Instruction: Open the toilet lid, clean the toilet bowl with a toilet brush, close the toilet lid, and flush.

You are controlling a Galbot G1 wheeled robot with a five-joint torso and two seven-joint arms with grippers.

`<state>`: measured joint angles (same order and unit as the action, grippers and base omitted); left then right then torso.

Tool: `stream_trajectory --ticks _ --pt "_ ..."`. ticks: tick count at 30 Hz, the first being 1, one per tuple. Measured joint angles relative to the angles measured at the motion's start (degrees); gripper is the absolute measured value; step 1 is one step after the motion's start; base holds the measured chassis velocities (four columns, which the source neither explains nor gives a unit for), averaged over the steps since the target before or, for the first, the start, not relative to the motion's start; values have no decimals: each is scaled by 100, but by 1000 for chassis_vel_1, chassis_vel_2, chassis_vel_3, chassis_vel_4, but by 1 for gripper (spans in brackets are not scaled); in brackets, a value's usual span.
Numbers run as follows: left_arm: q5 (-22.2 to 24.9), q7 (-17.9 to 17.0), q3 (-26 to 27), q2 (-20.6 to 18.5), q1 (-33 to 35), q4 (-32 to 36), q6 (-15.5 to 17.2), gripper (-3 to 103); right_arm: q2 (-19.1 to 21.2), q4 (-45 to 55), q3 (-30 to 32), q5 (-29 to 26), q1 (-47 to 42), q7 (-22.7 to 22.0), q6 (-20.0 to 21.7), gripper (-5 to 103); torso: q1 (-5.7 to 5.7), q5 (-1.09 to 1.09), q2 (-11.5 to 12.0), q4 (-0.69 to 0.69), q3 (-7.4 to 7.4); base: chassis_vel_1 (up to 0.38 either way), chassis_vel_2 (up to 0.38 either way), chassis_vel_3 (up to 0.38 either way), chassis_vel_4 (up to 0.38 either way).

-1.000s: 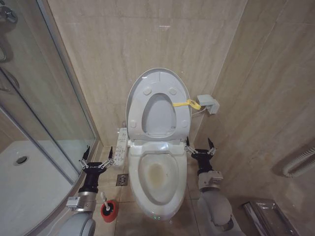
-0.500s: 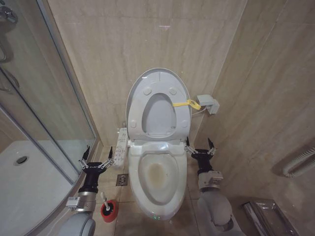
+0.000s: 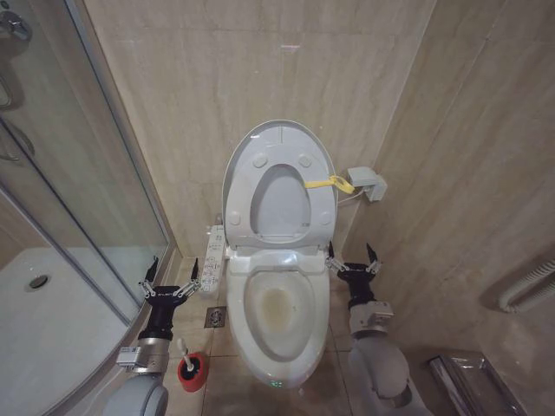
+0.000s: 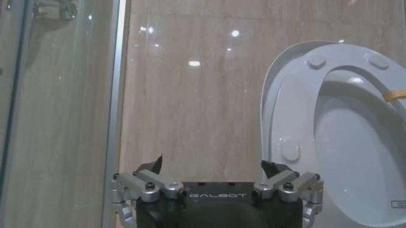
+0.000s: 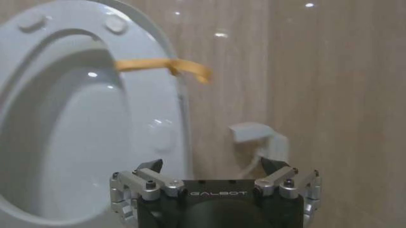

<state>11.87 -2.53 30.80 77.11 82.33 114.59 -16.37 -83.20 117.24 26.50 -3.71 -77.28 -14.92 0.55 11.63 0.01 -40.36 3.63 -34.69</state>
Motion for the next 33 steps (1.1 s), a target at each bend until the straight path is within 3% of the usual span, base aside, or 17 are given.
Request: stream_trajectory --ticks 6,10,20,33 --pt "0 0 0 0 0 0 0 100 261 229 864 -681 -1003 285 -593 100 -2 -2 -1 13 1 0 0 0 0" --pt "0 1 0 0 1 0 0 100 333 106 878 -786 -975 381 -866 100 -2 0 0 3 1 0 0 0 0" --pt "0 1 0 0 1 0 0 100 252 -214 538 -793 -297 441 -878 100 0 -1 0 3 0 0 0 0 0" --pt "0 1 0 0 0 0 0 100 532 -674 637 -811 181 528 -1106 100 0 -1 0 4 0 0 0 0 0"
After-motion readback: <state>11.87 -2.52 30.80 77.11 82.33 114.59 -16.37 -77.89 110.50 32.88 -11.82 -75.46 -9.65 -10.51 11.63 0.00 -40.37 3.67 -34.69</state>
